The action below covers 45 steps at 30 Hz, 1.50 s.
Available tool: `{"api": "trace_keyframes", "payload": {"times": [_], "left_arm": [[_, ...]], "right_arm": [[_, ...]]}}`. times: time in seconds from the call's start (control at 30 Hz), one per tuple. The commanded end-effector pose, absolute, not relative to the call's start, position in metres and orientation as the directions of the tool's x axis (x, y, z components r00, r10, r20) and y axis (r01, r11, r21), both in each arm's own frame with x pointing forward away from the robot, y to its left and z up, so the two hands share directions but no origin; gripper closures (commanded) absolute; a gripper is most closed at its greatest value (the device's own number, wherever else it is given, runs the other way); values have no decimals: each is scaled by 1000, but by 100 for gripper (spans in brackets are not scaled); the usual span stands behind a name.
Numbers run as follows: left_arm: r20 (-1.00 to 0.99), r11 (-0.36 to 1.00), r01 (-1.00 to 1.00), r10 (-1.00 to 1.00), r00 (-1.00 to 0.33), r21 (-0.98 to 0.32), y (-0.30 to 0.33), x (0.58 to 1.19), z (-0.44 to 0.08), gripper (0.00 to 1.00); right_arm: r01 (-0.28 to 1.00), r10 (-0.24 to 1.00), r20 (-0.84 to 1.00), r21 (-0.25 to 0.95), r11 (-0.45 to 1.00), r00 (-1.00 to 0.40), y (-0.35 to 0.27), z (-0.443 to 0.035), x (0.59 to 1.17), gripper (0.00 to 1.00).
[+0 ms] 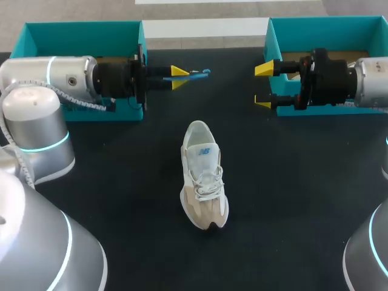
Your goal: Take the shoe out of the shoebox, open the shoe tongue, remove and reinsert the insole, then place the shoe into the shoebox
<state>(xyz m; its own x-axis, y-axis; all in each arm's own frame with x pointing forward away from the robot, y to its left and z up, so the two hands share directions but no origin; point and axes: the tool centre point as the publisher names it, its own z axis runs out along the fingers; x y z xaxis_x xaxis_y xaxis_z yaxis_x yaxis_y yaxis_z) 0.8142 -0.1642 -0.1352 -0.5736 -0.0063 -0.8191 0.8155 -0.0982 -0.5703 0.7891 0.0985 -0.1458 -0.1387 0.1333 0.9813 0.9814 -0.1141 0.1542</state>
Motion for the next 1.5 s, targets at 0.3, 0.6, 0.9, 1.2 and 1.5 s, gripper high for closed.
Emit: {"api": "trace_keyframes", "payload": {"times": [0.3, 0.6, 0.9, 1.2, 1.5], "left_arm": [[-992, -75, 991, 71, -105, -111, -163, 823, -136, 100], [-999, -31, 999, 35, 19, 18, -162, 824, -146, 100], [-999, 10, 999, 4, 42, 42, -168, 831, -149, 100], [-993, 67, 992, -43, 112, 109, -193, 845, -146, 100], [-990, 70, 987, -18, 143, 141, -206, 851, -158, 100]], "right_arm": [[981, 134, 981, 154, -116, -139, 100, -146, 789, 0], [981, 134, 981, 154, -116, -139, 100, -146, 789, 0], [981, 134, 981, 154, -116, -139, 100, -146, 789, 0], [989, 105, 987, 127, -79, -118, 125, -159, 795, 0], [992, 95, 990, 113, -57, -107, 130, -161, 795, 0]]}}
